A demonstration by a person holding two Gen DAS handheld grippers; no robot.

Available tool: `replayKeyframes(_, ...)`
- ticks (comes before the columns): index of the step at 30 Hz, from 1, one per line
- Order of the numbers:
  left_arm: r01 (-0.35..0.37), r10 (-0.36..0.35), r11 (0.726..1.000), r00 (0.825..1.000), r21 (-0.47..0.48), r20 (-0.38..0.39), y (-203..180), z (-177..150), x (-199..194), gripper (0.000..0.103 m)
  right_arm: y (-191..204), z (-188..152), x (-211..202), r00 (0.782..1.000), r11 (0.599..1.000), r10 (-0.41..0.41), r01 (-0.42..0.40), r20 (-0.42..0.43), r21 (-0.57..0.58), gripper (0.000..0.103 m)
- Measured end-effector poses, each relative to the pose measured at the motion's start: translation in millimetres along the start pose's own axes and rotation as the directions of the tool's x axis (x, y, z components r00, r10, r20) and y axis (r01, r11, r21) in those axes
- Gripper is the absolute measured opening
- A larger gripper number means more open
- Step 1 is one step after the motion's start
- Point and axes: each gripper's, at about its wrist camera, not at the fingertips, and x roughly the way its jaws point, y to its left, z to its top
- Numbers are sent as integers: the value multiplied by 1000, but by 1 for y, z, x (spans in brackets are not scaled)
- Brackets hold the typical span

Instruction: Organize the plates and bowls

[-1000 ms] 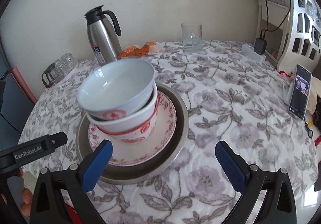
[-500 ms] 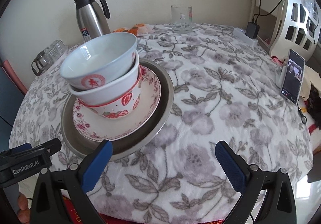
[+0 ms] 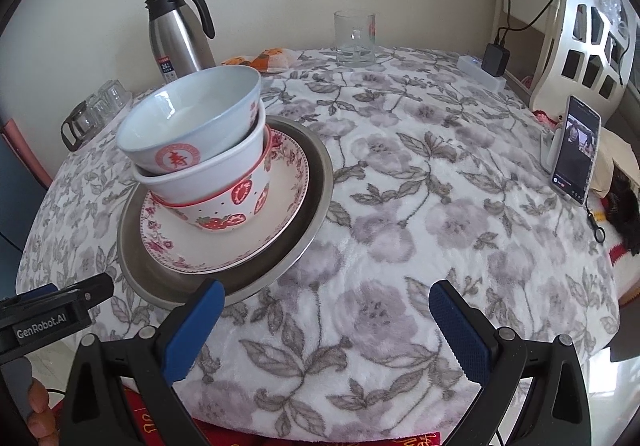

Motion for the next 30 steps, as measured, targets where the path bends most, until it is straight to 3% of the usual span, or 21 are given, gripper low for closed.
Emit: replayKeyframes(30,27,-27,999,999,23,-29,0,2,5,96,3,2,1,1000,1000,-4,4,0,-22,103)
